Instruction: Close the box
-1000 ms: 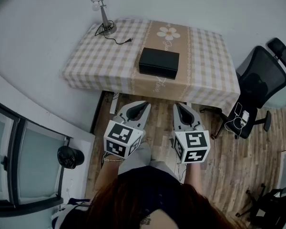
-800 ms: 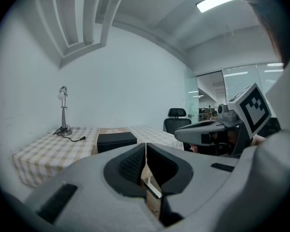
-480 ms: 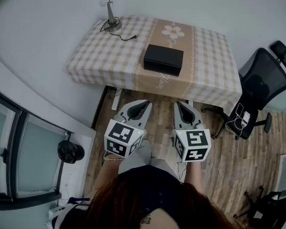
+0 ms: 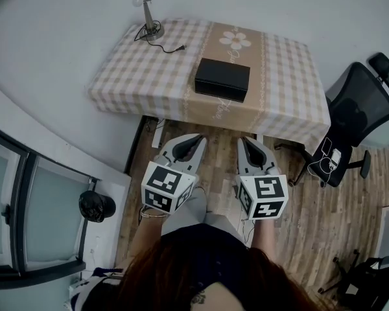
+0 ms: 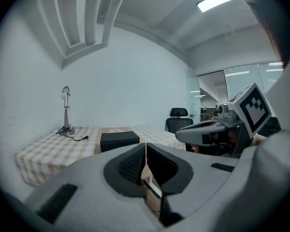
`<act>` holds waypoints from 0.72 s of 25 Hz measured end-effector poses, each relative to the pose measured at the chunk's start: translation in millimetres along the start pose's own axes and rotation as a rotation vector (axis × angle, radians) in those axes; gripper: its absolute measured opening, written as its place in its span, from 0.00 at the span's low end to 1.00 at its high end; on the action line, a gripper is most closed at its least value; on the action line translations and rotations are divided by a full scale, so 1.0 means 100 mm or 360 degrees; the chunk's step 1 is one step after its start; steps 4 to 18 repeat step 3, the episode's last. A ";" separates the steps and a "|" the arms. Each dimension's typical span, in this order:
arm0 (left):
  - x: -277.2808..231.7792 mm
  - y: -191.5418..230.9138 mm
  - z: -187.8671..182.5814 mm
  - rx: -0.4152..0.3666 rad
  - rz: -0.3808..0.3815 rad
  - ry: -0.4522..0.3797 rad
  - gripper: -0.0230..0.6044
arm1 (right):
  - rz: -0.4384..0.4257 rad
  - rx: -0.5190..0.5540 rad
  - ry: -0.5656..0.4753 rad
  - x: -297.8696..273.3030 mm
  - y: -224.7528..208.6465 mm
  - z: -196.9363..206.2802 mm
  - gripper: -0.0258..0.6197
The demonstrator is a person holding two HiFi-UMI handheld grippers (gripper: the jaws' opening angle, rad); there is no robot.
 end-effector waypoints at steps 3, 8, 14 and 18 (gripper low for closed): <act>-0.05 0.05 -0.01 -0.0010 -0.0010 -0.0003 0.08 | 0.0005 0.0003 -0.0001 -0.05 -0.03 -0.01 0.07; -0.05 0.05 -0.01 -0.0010 -0.0010 -0.0003 0.08 | 0.0005 0.0003 -0.0001 -0.05 -0.03 -0.01 0.07; -0.05 0.05 -0.01 -0.0010 -0.0010 -0.0003 0.08 | 0.0005 0.0003 -0.0001 -0.05 -0.03 -0.01 0.07; -0.05 0.05 -0.01 -0.0010 -0.0010 -0.0003 0.08 | 0.0005 0.0003 -0.0001 -0.05 -0.03 -0.01 0.07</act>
Point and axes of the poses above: the fingertips, and each gripper's own axes: x backward along the fingers, y to its left, z out of its underside, the point moved 8 cm from there along x, backward along the fingers, and after that the axes turned 7 degrees about -y, right-handed, at the moved point
